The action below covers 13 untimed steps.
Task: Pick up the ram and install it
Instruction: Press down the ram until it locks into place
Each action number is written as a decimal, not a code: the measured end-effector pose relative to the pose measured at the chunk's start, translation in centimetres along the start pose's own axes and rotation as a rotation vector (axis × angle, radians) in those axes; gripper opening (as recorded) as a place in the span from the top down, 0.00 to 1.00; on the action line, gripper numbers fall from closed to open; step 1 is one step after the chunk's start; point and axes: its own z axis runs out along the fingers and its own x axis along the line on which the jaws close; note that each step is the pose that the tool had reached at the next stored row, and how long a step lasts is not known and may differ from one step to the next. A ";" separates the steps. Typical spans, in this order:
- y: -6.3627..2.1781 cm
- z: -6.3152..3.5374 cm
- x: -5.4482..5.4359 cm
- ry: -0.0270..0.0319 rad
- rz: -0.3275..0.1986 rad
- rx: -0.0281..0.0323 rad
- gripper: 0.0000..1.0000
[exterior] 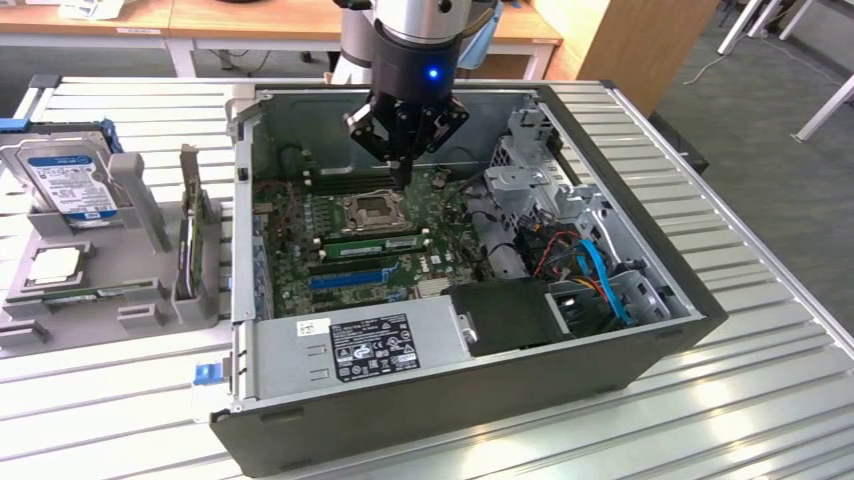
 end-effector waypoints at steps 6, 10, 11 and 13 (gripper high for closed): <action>0.00 0.00 0.0 0.0078 0.001 -0.0013 0.90; 0.00 -0.01 0.0 0.0189 0.002 -0.0028 0.90; 0.00 -0.01 0.0 0.0192 0.004 -0.0028 0.90; 0.00 0.00 0.0 0.0189 0.014 -0.0025 0.90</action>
